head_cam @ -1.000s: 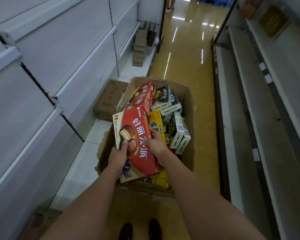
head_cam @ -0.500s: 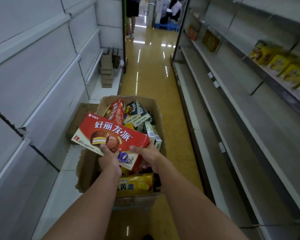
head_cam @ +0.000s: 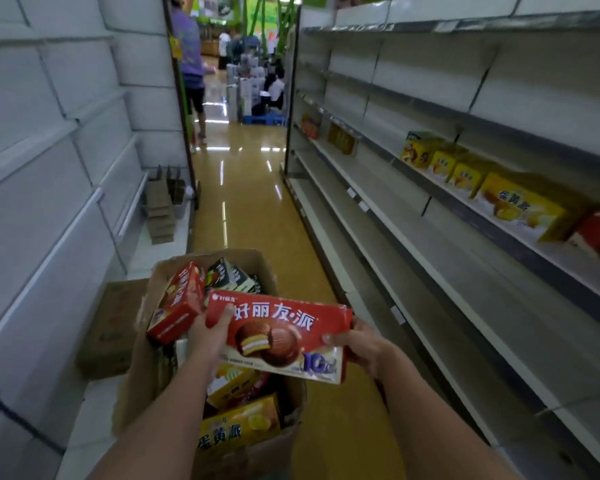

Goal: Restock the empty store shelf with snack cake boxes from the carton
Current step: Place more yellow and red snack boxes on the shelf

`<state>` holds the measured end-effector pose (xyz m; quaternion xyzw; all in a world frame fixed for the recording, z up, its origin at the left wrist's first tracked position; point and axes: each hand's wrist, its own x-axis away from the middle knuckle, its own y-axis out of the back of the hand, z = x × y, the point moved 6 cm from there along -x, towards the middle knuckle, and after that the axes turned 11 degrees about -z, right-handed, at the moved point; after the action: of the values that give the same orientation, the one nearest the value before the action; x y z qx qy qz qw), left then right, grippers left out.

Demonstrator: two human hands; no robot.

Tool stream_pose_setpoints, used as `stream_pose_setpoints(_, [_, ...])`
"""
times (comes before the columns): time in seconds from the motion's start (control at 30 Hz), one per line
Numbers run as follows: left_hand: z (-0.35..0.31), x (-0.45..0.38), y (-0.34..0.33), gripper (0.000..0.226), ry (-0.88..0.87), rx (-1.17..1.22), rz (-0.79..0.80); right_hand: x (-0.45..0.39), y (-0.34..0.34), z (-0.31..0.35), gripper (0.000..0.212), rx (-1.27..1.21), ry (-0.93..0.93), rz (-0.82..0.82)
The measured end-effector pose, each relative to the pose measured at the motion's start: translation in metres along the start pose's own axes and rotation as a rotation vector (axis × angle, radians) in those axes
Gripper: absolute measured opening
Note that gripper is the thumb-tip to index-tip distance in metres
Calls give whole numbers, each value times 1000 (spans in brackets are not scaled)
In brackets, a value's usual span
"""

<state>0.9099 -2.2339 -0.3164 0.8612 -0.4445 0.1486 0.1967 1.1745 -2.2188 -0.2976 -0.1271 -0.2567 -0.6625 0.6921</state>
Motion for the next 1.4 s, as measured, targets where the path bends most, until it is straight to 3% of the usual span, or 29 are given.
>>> stream_pose_setpoints(0.2, [-27, 34, -81, 56, -151, -41, 197, 24, 74, -10, 58, -163, 68, -210])
stream_pose_setpoints(0.33, [-37, 64, -139, 59, -188, -73, 329, 29, 123, -16, 91, -229, 97, -326])
stream_pose_setpoints(0.5, [-58, 97, -211, 63, -237, -75, 453, 44, 190, -23, 53, -339, 8, -660])
stream_pose_setpoints(0.67, [-78, 127, -291, 57, -278, -125, 596, 50, 271, -27, 52, -385, 49, -904])
stream_pose_setpoints(0.8, [-89, 162, -354, 43, -318, -111, 731, 61, 327, -26, 55, -404, 99, -954])
stream_pose_setpoints(1.03, [-103, 229, -448, 58, -324, -50, 745, 91, 413, -20, 68, -423, 225, -1018])
stream_pose_setpoints(1.4, [-127, 295, -559, 61, -419, -38, 892, 118, 506, -20, 67, -371, 254, -1365])
